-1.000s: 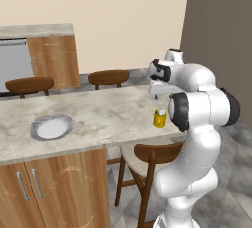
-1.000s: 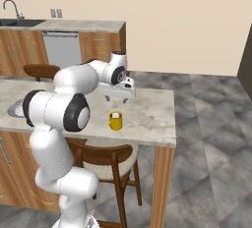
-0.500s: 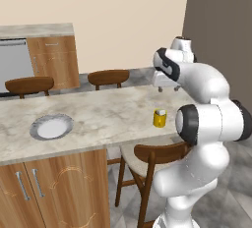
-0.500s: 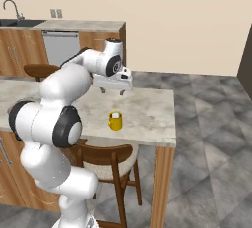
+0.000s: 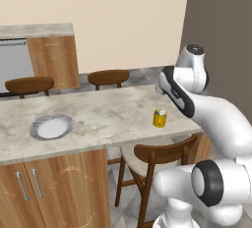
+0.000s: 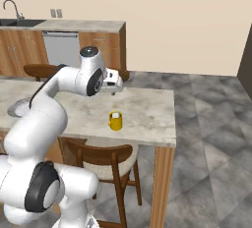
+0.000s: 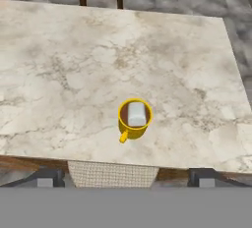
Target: Pick up the marshmallow and place it in the cup of hot chocolate on the dining counter.
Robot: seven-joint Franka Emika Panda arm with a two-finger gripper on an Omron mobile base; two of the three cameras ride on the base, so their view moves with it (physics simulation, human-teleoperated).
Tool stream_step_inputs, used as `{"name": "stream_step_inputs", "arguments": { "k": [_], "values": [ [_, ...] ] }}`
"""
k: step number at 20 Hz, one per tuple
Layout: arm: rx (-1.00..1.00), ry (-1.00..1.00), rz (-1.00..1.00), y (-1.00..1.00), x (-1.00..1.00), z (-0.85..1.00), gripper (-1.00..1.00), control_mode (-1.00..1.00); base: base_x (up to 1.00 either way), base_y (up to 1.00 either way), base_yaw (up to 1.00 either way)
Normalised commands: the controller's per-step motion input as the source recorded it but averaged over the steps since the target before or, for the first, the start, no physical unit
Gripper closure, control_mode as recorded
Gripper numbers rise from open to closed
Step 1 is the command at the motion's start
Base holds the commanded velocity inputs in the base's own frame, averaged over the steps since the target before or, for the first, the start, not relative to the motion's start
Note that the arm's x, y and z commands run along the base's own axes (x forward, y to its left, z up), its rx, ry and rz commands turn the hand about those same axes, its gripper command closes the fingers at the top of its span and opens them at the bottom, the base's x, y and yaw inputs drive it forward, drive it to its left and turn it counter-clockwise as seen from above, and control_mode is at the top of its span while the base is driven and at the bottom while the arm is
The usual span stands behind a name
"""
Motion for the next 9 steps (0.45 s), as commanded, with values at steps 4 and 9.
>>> {"name": "stream_step_inputs", "arguments": {
  "k": [4,9],
  "values": [
    [0.00,-0.20,0.00,0.00,-0.31,0.57,-1.00,-1.00,0.00,0.00,0.00],
    [0.00,-0.13,0.00,0.06,-0.16,0.59,-1.00,-1.00,0.00,0.00,0.00]
  ]
}}
